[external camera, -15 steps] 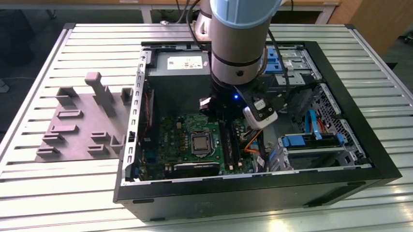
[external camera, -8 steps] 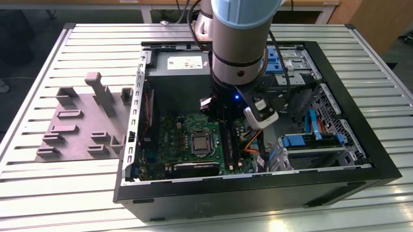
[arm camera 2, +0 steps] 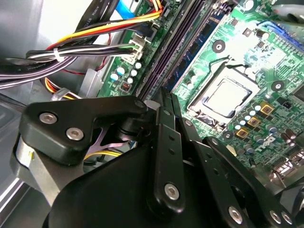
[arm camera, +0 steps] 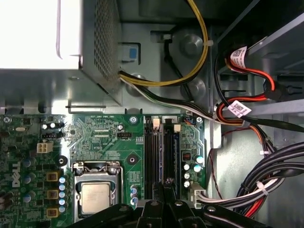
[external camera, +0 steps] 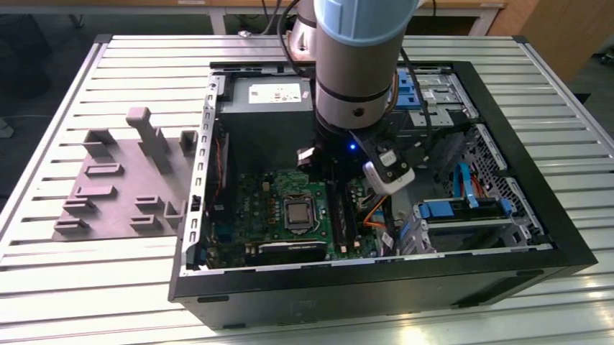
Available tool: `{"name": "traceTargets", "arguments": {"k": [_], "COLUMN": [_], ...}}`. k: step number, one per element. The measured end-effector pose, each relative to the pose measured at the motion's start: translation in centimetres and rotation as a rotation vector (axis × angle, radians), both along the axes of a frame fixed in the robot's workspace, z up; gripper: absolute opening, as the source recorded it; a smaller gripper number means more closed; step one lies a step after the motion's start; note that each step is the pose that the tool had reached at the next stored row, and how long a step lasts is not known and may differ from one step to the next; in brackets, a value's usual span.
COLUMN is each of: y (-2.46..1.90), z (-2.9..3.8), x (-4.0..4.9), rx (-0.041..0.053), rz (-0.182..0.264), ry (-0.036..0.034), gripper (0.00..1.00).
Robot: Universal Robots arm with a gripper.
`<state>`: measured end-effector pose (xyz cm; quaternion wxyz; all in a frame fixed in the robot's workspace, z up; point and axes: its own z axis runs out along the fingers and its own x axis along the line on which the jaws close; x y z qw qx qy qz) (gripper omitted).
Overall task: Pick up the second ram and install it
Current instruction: 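Insert the second ram into the second slot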
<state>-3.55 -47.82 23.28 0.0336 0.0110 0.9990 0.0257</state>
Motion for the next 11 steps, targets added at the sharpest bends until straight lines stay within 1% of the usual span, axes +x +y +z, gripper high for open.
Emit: {"name": "traceTargets", "arguments": {"k": [11], "y": [-0.45], "z": [-0.19], "x": [-0.28], "rx": [0.0002], "rz": [0.014], "ry": [-0.0001], "gripper": [0.12]}}
